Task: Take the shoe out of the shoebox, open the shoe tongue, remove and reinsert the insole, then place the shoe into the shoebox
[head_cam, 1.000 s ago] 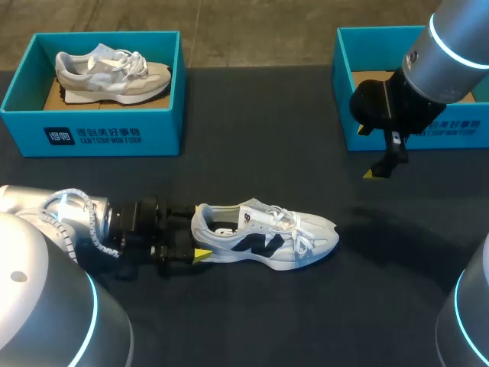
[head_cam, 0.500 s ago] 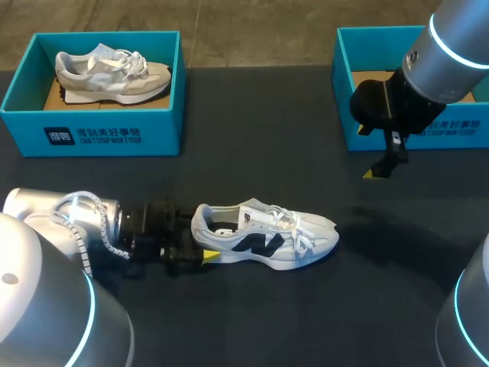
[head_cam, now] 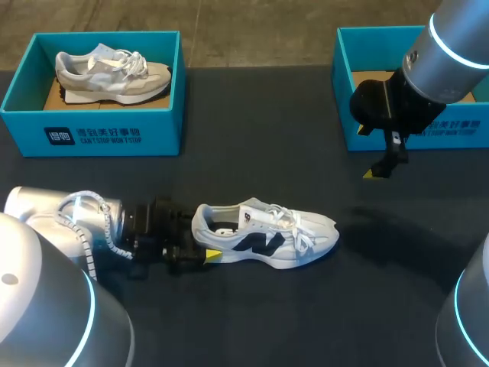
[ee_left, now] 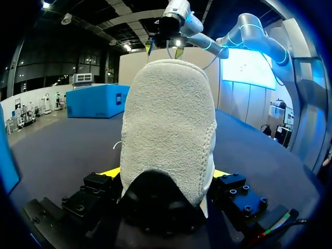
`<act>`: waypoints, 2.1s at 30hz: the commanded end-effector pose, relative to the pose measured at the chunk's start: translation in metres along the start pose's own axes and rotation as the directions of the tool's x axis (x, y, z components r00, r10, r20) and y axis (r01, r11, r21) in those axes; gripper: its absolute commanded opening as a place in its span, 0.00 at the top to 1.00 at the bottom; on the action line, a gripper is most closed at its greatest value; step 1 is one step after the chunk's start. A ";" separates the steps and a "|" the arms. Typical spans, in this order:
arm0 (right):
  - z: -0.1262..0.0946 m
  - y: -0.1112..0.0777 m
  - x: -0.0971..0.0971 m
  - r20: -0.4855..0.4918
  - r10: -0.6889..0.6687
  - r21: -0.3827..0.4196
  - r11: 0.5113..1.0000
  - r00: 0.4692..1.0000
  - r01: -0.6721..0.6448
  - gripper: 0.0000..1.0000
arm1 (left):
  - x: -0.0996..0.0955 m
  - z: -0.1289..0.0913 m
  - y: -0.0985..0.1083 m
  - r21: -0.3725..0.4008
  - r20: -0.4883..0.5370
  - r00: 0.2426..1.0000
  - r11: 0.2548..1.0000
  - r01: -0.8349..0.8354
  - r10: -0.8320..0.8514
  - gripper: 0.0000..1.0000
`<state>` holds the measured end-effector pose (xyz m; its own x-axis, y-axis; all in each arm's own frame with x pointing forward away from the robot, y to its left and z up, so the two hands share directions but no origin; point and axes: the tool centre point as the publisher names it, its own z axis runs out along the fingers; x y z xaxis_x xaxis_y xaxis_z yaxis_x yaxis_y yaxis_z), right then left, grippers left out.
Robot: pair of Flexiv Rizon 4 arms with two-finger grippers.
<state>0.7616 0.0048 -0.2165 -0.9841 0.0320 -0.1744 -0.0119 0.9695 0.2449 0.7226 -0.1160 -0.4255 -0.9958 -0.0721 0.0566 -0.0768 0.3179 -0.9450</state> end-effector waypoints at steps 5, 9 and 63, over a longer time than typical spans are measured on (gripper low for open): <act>0.002 0.001 0.000 0.001 0.001 0.002 1.000 1.000 -0.001 0.00 | -0.004 0.000 0.004 -0.018 0.005 1.000 1.000 0.004 -0.004 1.00; 0.002 0.001 0.000 0.001 0.001 0.002 1.000 1.000 -0.001 0.00 | -0.004 0.000 0.004 -0.018 0.005 1.000 1.000 0.004 -0.004 1.00; 0.031 0.162 0.040 0.180 0.886 0.126 0.410 0.427 -0.903 0.00 | -0.004 0.000 0.004 -0.018 0.005 1.000 1.000 0.004 -0.004 1.00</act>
<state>0.7219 0.1584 -0.2103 -0.4058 0.9139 0.0099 0.8921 0.3937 0.2219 0.7225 -0.1158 -0.4256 -0.9952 -0.0775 0.0592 -0.0816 0.3303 -0.9403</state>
